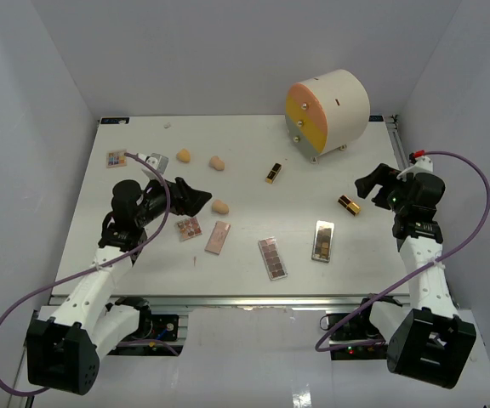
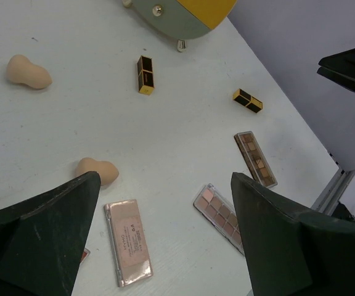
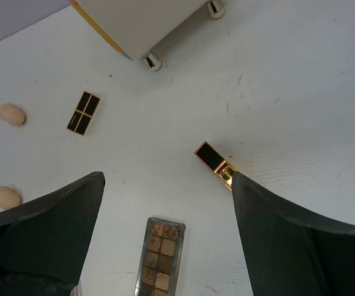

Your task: Organize the makeup

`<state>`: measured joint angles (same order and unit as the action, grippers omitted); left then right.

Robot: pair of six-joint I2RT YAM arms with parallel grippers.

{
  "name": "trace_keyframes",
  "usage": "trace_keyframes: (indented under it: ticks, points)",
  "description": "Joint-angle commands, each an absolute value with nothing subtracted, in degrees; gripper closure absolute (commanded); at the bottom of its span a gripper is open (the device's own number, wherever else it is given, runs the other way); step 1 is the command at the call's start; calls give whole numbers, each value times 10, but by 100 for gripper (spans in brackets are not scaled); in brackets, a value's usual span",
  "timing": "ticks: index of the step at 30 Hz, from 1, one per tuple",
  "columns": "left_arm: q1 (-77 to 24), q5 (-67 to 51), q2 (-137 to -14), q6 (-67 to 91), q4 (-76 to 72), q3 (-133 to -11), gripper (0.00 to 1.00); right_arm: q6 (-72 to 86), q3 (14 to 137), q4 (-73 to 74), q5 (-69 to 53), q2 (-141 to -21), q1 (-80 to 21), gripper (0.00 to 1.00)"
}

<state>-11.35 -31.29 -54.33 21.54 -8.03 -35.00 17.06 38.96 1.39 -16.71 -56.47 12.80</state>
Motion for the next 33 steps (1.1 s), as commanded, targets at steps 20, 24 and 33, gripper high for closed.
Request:
trace_keyframes:
  ticks: [20, 24, 33]
  points:
    - [-227, -340, -980, 402, -89, -799, 2, -107, 368, -19, -517, -494, 130, 10]
    - [-257, -320, -1109, 429, -77, -959, 2, -88, 371, -22, -521, -505, 133, 10]
    - [-287, -294, -1343, 562, -126, -1221, 2, -67, 366, -39, -575, -517, 135, 10]
